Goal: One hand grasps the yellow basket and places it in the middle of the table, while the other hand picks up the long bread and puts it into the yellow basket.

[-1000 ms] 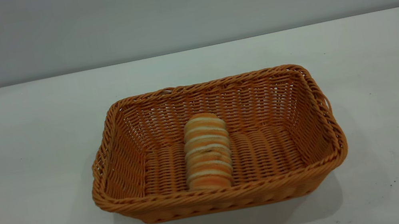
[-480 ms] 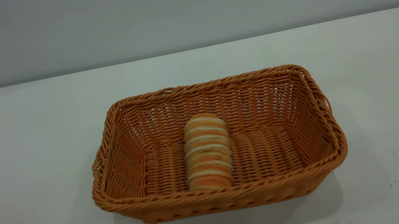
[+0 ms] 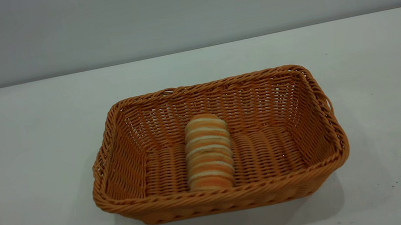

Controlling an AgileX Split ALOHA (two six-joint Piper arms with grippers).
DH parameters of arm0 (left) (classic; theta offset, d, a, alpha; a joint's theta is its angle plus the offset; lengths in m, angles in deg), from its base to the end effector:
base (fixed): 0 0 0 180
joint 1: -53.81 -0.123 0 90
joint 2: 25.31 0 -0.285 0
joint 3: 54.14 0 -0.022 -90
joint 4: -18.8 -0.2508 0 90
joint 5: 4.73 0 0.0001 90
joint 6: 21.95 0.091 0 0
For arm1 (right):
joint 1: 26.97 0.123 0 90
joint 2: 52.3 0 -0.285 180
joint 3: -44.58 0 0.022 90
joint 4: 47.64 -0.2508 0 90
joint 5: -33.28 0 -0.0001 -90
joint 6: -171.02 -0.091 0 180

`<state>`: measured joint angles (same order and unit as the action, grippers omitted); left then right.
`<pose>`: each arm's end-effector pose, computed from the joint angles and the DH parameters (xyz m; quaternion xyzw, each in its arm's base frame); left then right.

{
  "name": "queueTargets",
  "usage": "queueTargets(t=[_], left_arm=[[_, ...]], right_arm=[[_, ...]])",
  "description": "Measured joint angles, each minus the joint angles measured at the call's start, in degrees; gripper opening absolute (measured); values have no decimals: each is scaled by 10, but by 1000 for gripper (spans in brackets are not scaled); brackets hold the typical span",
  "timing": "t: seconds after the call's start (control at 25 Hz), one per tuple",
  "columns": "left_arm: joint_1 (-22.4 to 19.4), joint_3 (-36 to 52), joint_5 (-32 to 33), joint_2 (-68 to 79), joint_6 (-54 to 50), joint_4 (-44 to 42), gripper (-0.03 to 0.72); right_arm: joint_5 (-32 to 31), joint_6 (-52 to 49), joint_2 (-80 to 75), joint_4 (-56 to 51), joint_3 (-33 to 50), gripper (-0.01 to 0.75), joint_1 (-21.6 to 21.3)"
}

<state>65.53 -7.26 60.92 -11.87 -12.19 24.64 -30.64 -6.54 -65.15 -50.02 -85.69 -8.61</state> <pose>0.0014 -0.0089 0.2794 0.1681 0.8737 -0.0586 0.4527 0.0062 0.0056 0.2673 -0.1614 0.8781 0.0829 0.4428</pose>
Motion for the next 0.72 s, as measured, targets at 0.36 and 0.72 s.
queueTargets(t=[0.36,0.72], left_arm=[[0,21,-3,-4,-15,-16,555],[0,21,-6,-4,-32,-27,555]], right_arm=[[0,0,0,-1,0,535,0],[0,0,0,-1,0,535,0]])
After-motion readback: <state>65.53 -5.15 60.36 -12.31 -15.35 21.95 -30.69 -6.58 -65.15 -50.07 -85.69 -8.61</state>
